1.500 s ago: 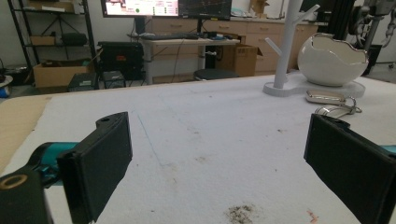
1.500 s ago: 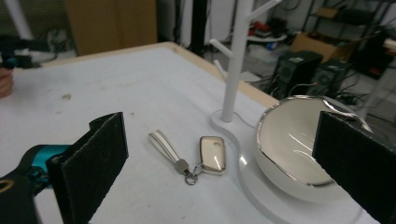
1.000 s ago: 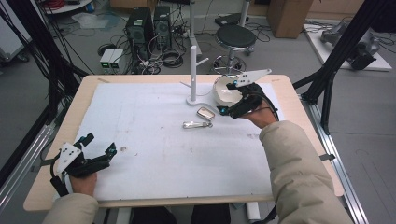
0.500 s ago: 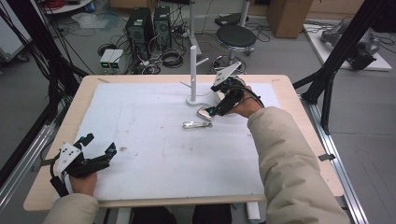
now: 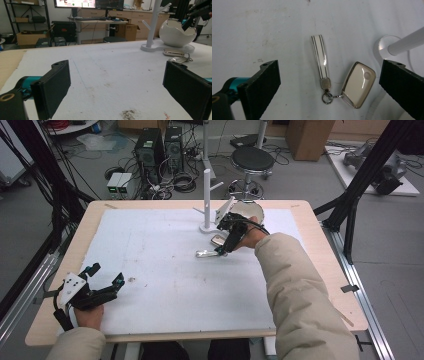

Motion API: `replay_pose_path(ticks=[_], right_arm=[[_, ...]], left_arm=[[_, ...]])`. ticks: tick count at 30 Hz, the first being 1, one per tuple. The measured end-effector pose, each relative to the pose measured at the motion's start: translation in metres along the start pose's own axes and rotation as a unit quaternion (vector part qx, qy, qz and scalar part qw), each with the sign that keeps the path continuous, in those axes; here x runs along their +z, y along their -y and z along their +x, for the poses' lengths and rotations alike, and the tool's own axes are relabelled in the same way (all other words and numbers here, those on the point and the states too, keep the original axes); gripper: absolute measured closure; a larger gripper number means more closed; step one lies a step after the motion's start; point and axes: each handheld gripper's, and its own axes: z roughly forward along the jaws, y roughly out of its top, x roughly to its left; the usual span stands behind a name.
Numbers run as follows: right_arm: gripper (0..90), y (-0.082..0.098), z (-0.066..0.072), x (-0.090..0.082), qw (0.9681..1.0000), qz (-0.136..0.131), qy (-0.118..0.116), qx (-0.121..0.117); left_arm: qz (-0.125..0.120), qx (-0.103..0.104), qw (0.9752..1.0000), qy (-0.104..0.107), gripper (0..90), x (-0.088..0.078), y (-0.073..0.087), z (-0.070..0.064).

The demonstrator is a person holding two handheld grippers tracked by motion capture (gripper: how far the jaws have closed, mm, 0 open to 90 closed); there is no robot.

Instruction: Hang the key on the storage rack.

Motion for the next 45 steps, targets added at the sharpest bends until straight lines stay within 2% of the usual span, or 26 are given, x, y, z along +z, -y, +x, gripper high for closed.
replay_pose_path(ticks=[1, 3, 4, 8, 10, 13, 17, 21, 27, 28, 33, 34, 35, 40, 41, 43, 45], right_arm=[[2.6, 0.000, -0.001, 0.003, 1.0000, 0.002, -0.003, -0.008], [2.6, 0.000, 0.000, 0.004, 0.9999, 0.011, -0.005, -0.003], [2.6, 0.001, 0.000, 0.008, 0.9997, 0.020, -0.015, 0.003], [2.6, 0.002, -0.001, 0.016, 0.9995, 0.028, -0.015, -0.004], [2.6, 0.003, -0.002, 0.018, 0.9992, 0.031, -0.026, 0.001], [2.6, 0.004, -0.002, 0.022, 0.9989, 0.036, -0.029, -0.003], [2.6, 0.005, -0.002, 0.031, 0.9974, 0.058, -0.042, -0.006], [2.9, 0.006, -0.002, 0.037, 0.9964, 0.072, -0.043, -0.014], [4.7, 0.008, -0.003, 0.044, 0.9956, 0.079, -0.048, -0.017], [5.1, 0.008, -0.004, 0.048, 0.9951, 0.082, -0.049, -0.024], [6.5, 0.008, -0.004, 0.052, 0.9944, 0.088, -0.054, -0.020], [8.3, 0.009, -0.005, 0.054, 0.9938, 0.092, -0.058, -0.022], [13.7, 0.009, -0.005, 0.056, 0.9928, 0.098, -0.064, -0.024], [18.4, 0.010, -0.007, 0.057, 0.9922, 0.105, -0.061, -0.030], [23.3, 0.010, -0.008, 0.057, 0.9919, 0.107, -0.061, -0.029], [25.8, 0.010, -0.008, 0.056, 0.9912, 0.114, -0.060, -0.027], [32.4, 0.010, -0.009, 0.055, 0.9907, 0.119, -0.059, -0.030]], left_arm=[[0.000, 0.000, 1.0000, 0.000, 8.1, 0.000, 0.000, 0.000], [0.001, -0.001, 1.0000, 0.000, 8.1, 0.000, 0.000, 0.000], [0.001, -0.001, 1.0000, 0.000, 8.1, 0.000, 0.000, 0.000], [-0.001, 0.000, 1.0000, 0.001, 8.1, 0.000, 0.000, 0.000], [-0.001, 0.001, 1.0000, 0.002, 8.1, 0.000, 0.000, 0.000], [-0.002, 0.002, 1.0000, 0.002, 8.1, -0.001, 0.000, 0.000], [-0.002, 0.002, 1.0000, 0.002, 8.1, -0.001, 0.000, 0.000], [-0.002, 0.001, 1.0000, 0.001, 8.1, -0.001, 0.000, 0.000], [-0.003, 0.003, 1.0000, 0.002, 8.1, -0.001, 0.000, 0.000], [-0.002, 0.002, 1.0000, 0.002, 8.1, -0.001, 0.000, 0.000], [-0.001, 0.000, 1.0000, 0.002, 8.1, 0.000, 0.000, 0.000], [0.000, 0.000, 1.0000, 0.002, 8.1, 0.000, 0.000, 0.000], [0.000, 0.000, 1.0000, 0.002, 8.1, 0.000, 0.000, 0.000], [0.000, -0.001, 1.0000, 0.001, 8.1, 0.000, 0.000, 0.000], [0.000, -0.001, 1.0000, 0.001, 8.1, 0.000, 0.000, 0.000], [0.000, 0.000, 1.0000, 0.001, 8.1, 0.000, 0.000, 0.000], [-0.001, -0.001, 1.0000, 0.002, 8.1, 0.000, 0.000, 0.000]])
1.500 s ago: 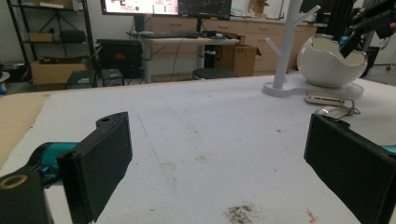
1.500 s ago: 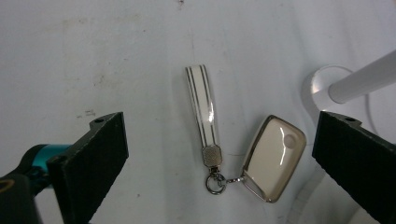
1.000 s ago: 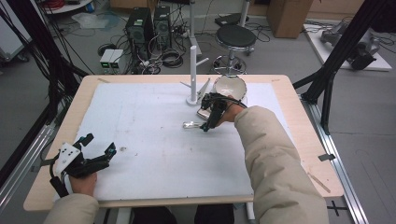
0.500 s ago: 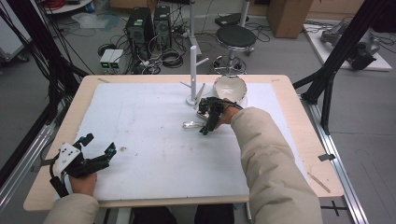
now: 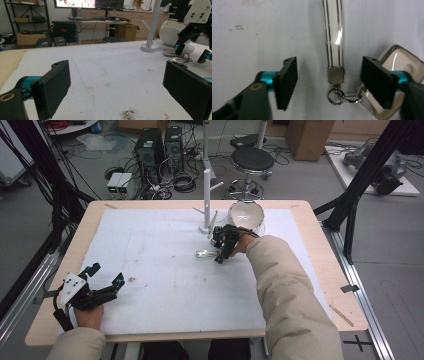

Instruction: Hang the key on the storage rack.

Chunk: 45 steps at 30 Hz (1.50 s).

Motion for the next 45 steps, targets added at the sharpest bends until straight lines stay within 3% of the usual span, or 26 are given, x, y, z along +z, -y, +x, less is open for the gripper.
replay_pose_path(ticks=[9, 16, 18, 24, 36, 42, 45], right_arm=[[48.1, 0.000, -0.003, 0.001, 0.9999, 0.013, 0.002, 0.006], [64.3, -0.003, -0.003, 0.003, 0.9997, 0.025, 0.000, -0.005], [72.9, -0.005, -0.002, 0.002, 0.9995, 0.030, -0.003, -0.009], [74.0, -0.007, 0.000, 0.002, 0.9993, 0.034, 0.004, -0.013], [74.4, -0.009, 0.002, 0.002, 0.9995, 0.030, -0.008, 0.004], [74.4, -0.007, 0.004, -0.008, 0.9996, 0.005, -0.010, 0.026], [74.4, -0.006, 0.006, -0.017, 0.9986, -0.016, -0.014, 0.049]], left_arm=[[0.000, 0.000, 1.0000, 0.000, 8.1, 0.000, 0.000, 0.000], [0.001, 0.000, 1.0000, -0.001, 8.1, 0.000, 0.000, 0.000], [0.002, 0.001, 1.0000, -0.001, 8.1, 0.000, 0.000, 0.000], [0.002, 0.000, 1.0000, -0.001, 8.1, 0.000, 0.000, 0.000], [0.002, 0.000, 1.0000, -0.002, 8.1, 0.000, 0.000, 0.000], [0.002, 0.000, 1.0000, -0.002, 8.1, 0.000, 0.000, 0.000], [0.002, 0.000, 1.0000, -0.002, 8.1, 0.000, 0.000, 0.000]])
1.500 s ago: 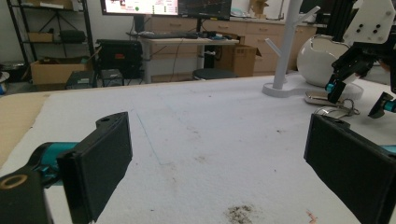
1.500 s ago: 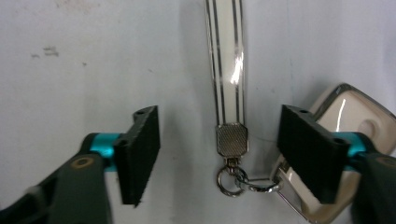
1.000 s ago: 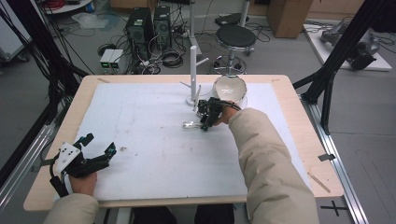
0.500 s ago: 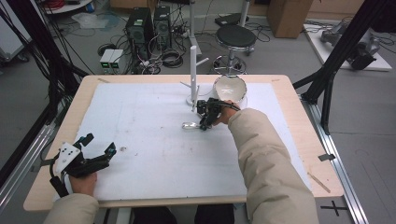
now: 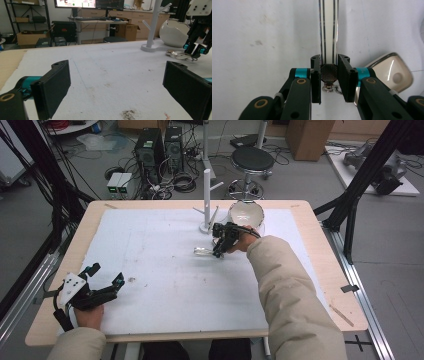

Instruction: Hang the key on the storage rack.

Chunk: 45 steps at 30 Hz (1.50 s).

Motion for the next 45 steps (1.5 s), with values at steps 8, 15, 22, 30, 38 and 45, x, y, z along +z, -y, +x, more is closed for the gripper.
replay_pose_path(ticks=[8, 15, 22, 30, 38, 45], right_arm=[[74.4, 0.001, 0.007, -0.025, 0.9976, -0.060, -0.005, 0.035], [74.3, 0.008, 0.007, -0.037, 0.9923, -0.109, -0.004, 0.058], [74.4, 0.016, 0.007, -0.057, 0.9824, -0.169, -0.003, 0.079], [74.3, 0.022, 0.006, -0.070, 0.9714, -0.214, 0.003, 0.103], [74.3, 0.026, -0.001, -0.077, 0.9507, -0.275, 0.014, 0.143], [74.3, 0.027, -0.006, -0.077, 0.9376, -0.308, 0.021, 0.160]], left_arm=[[-0.001, 0.003, 1.0000, 0.000, 8.1, 0.000, 0.000, -0.001], [-0.001, 0.005, 1.0000, 0.000, 8.1, 0.000, 0.000, -0.001], [0.002, 0.006, 1.0000, -0.001, 8.1, 0.001, 0.000, -0.001], [-0.001, 0.008, 1.0000, 0.000, 8.1, 0.000, 0.000, -0.002], [0.002, 0.008, 1.0000, -0.001, 8.1, 0.000, 0.000, -0.002], [0.002, 0.009, 1.0000, -0.001, 8.1, 0.000, 0.000, -0.002]])
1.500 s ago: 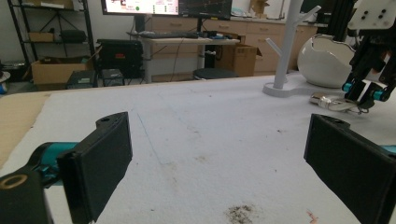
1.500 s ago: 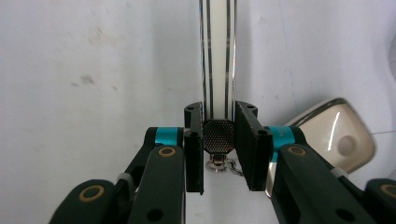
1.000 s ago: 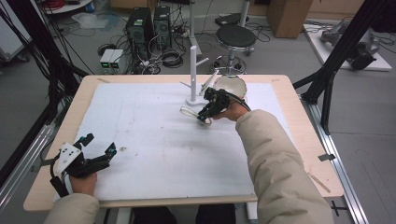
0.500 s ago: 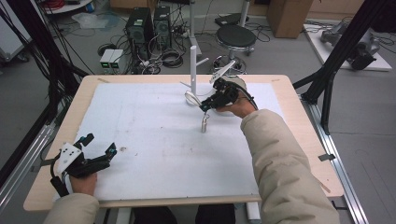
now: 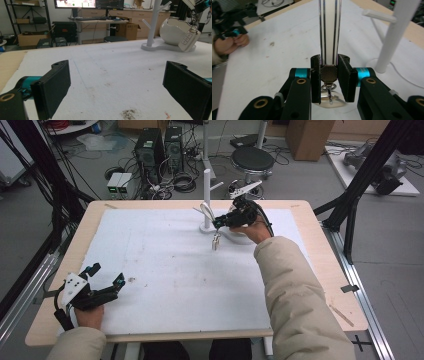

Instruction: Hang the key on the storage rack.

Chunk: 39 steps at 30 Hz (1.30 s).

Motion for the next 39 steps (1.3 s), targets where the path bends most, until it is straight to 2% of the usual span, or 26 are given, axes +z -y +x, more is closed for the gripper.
replay_pose_path(ticks=[4, 6, 10, 17, 22, 30, 35, 39], right_arm=[[74.3, 0.001, -0.005, 0.002, 0.9997, -0.011, 0.010, 0.019], [74.3, 0.002, -0.007, 0.005, 0.9996, -0.016, 0.006, 0.023], [74.3, 0.003, -0.009, 0.008, 0.9996, -0.015, 0.001, 0.024], [74.2, 0.005, -0.017, 0.016, 0.9989, -0.013, 0.014, 0.042], [74.3, 0.006, -0.020, 0.019, 0.9986, -0.016, 0.009, 0.049], [74.2, 0.009, -0.027, 0.020, 0.9978, -0.019, 0.017, 0.061], [74.2, 0.012, -0.031, 0.022, 0.9963, -0.020, 0.015, 0.082], [74.2, 0.013, -0.032, 0.024, 0.9956, -0.022, 0.013, 0.090]], left_arm=[[0.000, 0.001, 1.0000, 0.000, 8.1, 0.000, 0.000, 0.000], [0.000, 0.000, 1.0000, 0.000, 8.1, 0.000, 0.000, 0.000], [0.000, 0.000, 1.0000, 0.000, 8.1, 0.000, 0.000, 0.000], [0.001, 0.000, 1.0000, 0.000, 8.1, 0.000, 0.000, 0.000], [0.001, 0.000, 1.0000, 0.001, 8.1, 0.000, 0.000, 0.000], [0.002, -0.005, 1.0000, 0.001, 8.1, 0.001, 0.000, 0.001], [0.002, -0.005, 1.0000, 0.001, 8.1, 0.001, 0.000, 0.001], [0.003, -0.006, 1.0000, 0.001, 8.1, 0.001, 0.000, 0.001]])
